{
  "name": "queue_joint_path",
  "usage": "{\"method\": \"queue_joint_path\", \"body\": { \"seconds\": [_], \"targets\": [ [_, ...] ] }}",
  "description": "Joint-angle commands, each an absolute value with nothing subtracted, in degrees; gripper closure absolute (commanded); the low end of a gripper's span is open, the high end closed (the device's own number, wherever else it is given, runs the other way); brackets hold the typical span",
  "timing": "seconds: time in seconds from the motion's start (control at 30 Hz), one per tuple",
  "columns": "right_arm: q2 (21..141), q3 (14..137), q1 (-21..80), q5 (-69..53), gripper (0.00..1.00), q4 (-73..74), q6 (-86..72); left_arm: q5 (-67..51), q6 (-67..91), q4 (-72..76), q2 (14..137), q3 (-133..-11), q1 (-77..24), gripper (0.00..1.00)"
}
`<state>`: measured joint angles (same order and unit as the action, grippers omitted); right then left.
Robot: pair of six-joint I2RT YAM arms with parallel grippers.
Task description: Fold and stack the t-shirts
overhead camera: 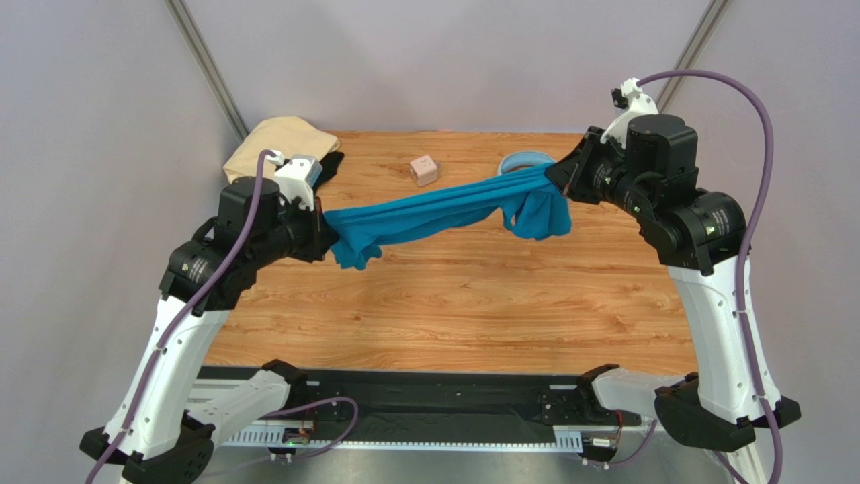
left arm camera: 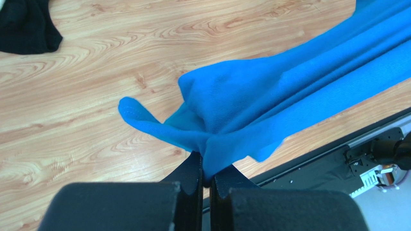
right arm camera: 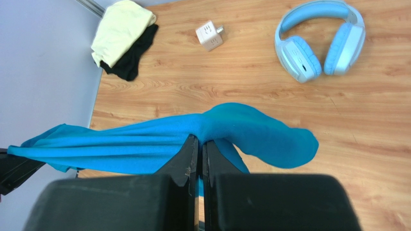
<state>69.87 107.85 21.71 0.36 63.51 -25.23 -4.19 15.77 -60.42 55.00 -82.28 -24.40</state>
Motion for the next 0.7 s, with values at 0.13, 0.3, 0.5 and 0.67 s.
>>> {"method": "queue_joint_path", "body": {
  "seconds": [0.13, 0.3, 0.5, 0.67],
  "targets": [
    [62.24, 104.61, 19.25, 10.90, 1.00, 72.95, -34.17, -4.74, 15.90, -66.62, 46.78, -84.20, -22.68, 1.00],
    [59.84, 91.70, 18.99, 12.84, 1.00, 66.02, -31.74, -2.03, 17.31, -66.88, 44.64, -73.49, -22.68, 1.00],
    [84.61, 98.76, 17.14, 0.36, 1.00, 64.42, -29.80, -6.76, 18.20, -64.25, 60.80, -67.76, -22.50, 1.00],
    [97.53, 99.84, 16.88, -5.71, 1.00, 62.94, -27.95, -4.32, 19.25, -58.81, 72.50, -66.63, -22.50, 1.00]
  ]
}}
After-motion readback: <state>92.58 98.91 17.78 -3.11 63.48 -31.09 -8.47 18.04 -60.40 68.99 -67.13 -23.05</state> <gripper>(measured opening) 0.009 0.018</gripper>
